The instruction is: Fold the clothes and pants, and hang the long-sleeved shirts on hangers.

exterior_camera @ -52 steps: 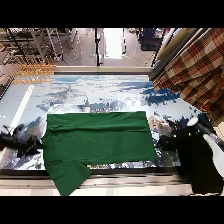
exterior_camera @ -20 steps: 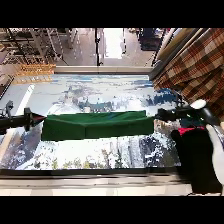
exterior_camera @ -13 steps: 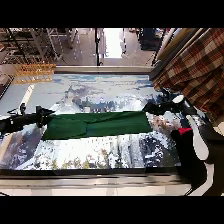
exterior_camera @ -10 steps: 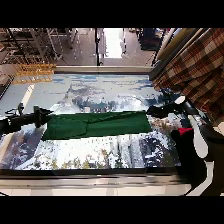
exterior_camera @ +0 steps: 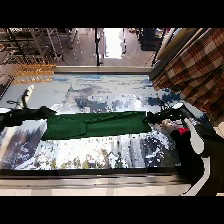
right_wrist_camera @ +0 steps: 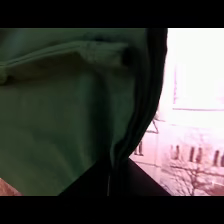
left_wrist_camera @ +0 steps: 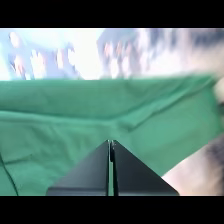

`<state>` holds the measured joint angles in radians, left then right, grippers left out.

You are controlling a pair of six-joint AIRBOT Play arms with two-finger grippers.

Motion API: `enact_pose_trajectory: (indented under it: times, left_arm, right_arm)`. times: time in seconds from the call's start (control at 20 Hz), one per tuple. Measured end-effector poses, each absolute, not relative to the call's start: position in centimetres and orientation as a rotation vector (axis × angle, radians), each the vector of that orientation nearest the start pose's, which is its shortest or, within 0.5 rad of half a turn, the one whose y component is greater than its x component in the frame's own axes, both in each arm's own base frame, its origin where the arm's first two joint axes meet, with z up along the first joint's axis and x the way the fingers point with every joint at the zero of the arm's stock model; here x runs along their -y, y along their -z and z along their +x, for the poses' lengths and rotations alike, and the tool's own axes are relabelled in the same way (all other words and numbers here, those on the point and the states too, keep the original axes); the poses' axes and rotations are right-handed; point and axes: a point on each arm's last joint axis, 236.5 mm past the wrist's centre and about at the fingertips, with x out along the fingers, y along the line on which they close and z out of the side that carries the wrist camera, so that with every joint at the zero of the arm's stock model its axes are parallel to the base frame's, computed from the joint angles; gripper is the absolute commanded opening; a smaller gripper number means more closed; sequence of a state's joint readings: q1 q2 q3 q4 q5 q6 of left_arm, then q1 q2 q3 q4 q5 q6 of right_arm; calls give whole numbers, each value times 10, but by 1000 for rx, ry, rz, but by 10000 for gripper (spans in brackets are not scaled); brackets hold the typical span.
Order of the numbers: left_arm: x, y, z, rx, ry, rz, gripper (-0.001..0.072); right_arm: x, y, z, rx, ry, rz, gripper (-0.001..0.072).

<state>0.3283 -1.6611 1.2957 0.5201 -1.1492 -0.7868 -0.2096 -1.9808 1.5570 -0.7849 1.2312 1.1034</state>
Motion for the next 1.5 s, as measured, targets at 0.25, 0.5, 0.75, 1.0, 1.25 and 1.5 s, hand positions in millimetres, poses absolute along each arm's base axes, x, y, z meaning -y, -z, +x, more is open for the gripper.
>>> enact_pose_trajectory:
  times: [0.25, 0.5, 0.75, 1.0, 1.25, 1.5]
  left_arm:
    - [79, 44, 449, -1146, 658, -212, 5]
    - [115, 83, 426, -1279, 694, 6, 4]
    - [134, 103, 423, -1318, 699, 70, 5]
    - [95, 14, 453, -1189, 649, 74, 6]
    - [35, -82, 444, -1068, 571, 22, 7]
    - [33, -97, 441, -1043, 597, -65, 5]
  right_arm:
    - [-11, 89, 469, -1398, -351, 317, 17]
    - [53, 2, 447, -1340, -118, 92, 17]
    - [-60, -67, 446, -1208, -320, 139, 17]
    - [-263, -77, 442, -1069, -592, 171, 17]
    - [-431, -30, 443, -970, -749, 258, 100]
    - [-489, 2, 452, -997, -833, 300, 452]
